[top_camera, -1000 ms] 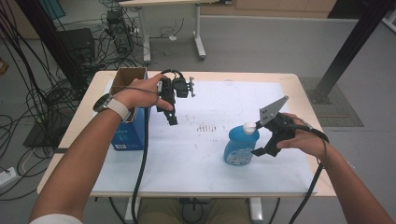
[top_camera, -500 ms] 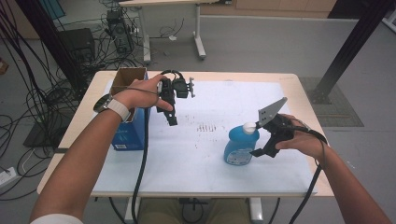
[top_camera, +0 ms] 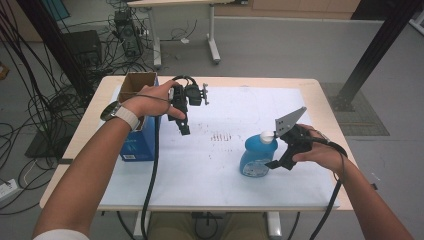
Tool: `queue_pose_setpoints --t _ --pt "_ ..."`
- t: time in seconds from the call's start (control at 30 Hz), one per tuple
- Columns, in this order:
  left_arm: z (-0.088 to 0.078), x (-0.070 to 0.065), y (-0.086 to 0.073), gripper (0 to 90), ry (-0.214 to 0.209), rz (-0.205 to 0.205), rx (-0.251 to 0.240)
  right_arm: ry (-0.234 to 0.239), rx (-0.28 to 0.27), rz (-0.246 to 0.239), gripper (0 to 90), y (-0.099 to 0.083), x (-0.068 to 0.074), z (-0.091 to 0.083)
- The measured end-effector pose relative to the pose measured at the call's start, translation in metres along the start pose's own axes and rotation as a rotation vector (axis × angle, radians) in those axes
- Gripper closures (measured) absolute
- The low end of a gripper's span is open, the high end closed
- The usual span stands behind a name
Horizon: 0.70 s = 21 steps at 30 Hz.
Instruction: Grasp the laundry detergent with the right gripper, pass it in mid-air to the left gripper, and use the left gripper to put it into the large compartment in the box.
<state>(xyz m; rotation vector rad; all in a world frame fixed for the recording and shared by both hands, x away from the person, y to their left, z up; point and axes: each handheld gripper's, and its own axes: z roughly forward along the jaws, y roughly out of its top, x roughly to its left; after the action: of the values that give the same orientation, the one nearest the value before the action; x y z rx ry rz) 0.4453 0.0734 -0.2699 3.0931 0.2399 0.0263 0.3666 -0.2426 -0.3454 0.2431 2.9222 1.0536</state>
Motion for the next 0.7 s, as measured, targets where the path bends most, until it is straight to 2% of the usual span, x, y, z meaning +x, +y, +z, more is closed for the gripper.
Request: queue_pose_setpoints --t 0.7 --pt "0.0011 -0.001 0.0001 11.0 0.002 -0.004 -0.006 0.005 -0.059 0.01 5.2 -0.0062 0.0014 0.0063"
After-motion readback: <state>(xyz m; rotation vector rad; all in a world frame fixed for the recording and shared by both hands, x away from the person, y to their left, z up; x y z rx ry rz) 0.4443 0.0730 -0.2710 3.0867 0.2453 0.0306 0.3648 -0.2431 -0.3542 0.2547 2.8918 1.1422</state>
